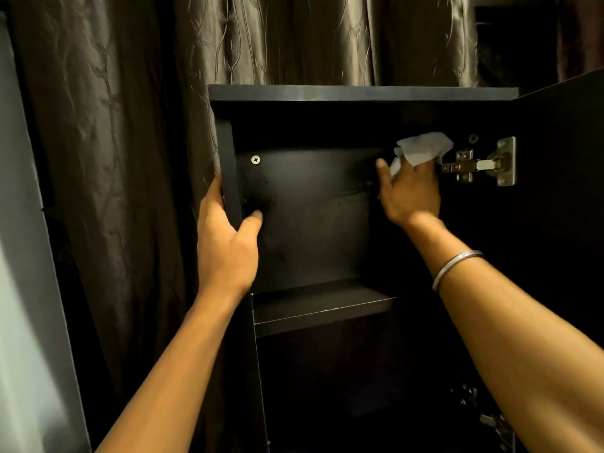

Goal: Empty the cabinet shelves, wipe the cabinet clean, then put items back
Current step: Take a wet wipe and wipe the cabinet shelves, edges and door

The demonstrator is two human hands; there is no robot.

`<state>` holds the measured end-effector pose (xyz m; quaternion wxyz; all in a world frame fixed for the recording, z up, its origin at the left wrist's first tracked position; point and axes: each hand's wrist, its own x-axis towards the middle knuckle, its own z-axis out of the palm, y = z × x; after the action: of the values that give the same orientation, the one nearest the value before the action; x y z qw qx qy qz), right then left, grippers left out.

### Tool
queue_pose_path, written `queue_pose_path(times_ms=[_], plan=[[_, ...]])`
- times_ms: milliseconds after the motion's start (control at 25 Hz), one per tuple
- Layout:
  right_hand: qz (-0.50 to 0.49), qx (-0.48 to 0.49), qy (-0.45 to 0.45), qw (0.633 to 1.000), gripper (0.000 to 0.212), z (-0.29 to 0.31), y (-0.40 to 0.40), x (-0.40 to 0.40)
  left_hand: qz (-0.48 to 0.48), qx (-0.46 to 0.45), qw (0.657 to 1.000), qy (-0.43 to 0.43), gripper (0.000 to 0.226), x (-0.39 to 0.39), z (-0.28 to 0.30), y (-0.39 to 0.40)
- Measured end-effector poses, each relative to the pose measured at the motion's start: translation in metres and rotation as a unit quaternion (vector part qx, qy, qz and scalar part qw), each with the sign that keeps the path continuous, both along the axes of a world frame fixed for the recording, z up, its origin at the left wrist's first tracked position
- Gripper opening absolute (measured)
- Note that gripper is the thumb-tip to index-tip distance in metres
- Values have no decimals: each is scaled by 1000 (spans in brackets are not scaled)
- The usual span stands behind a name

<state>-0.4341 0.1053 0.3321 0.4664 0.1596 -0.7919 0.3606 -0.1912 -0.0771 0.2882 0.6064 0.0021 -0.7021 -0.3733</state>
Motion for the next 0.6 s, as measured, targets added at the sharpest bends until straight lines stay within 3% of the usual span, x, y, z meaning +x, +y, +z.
queue_pose_path(times_ms=[120,200,320,440,520,600], plan=[[4,-16,-51,999,77,-22,-28,25,2,0,1000,0,65,0,0,2],[-1,83,-54,995,80,-34,-42,49,4,-2,1000,2,66,-1,0,2],[75,268,106,954,85,-46,-56,76,3,-1,1000,3,64,-3,1,0],[153,415,296,847,55,-56,-60,82,10,-6,1000,0,65,-2,0,-1],[148,448,368,801,43,-52,-48,72,12,-7,1000,0,65,-1,0,0],[114,427,413,796,35,-39,-34,57,14,-5,1000,0,67,-1,0,0]])
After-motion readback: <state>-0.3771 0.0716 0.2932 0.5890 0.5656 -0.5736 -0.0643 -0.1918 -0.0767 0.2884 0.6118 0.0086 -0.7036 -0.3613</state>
